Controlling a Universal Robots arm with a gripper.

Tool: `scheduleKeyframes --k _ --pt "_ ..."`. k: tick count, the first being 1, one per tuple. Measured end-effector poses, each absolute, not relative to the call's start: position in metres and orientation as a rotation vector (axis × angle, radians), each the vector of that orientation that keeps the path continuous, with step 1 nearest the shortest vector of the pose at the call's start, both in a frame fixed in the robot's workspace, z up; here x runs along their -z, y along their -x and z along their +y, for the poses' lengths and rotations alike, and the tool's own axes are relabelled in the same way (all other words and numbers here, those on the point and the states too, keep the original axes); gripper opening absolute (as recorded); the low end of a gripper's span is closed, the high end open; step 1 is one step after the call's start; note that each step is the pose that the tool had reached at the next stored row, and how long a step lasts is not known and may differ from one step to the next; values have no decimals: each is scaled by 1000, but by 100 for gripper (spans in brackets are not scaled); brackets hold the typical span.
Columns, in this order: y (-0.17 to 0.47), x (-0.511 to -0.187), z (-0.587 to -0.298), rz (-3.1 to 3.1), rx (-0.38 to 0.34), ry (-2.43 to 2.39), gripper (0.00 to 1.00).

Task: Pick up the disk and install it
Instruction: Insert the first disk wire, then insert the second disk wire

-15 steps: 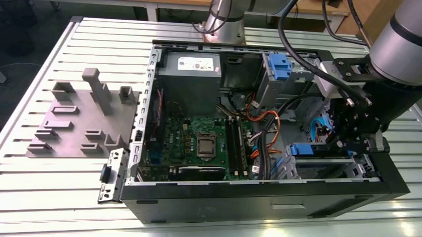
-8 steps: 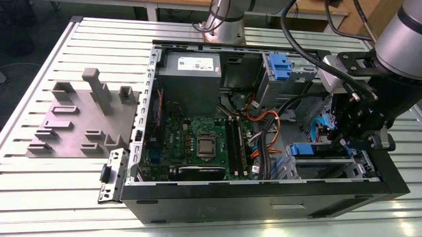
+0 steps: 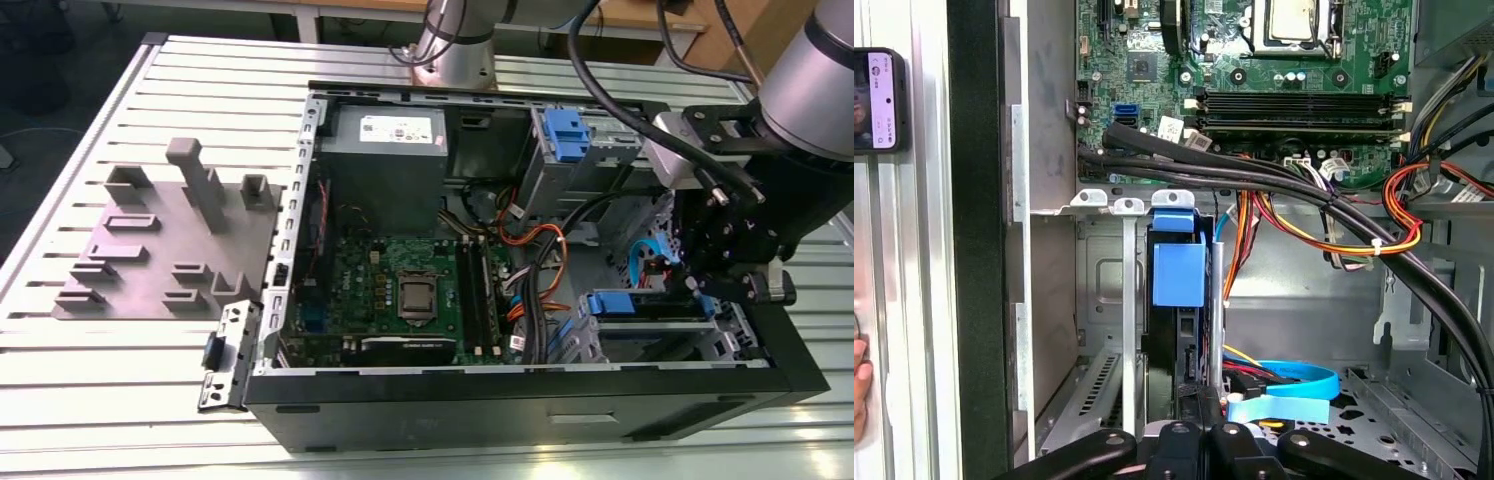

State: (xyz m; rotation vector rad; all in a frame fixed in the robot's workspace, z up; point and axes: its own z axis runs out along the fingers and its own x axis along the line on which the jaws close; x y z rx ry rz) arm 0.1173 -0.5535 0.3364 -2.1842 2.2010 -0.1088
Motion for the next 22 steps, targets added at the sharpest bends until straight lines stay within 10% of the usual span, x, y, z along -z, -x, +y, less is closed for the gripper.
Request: scheduleKeyframes --k 22 --pt "-109 -338 -556 2201 109 2184 11"
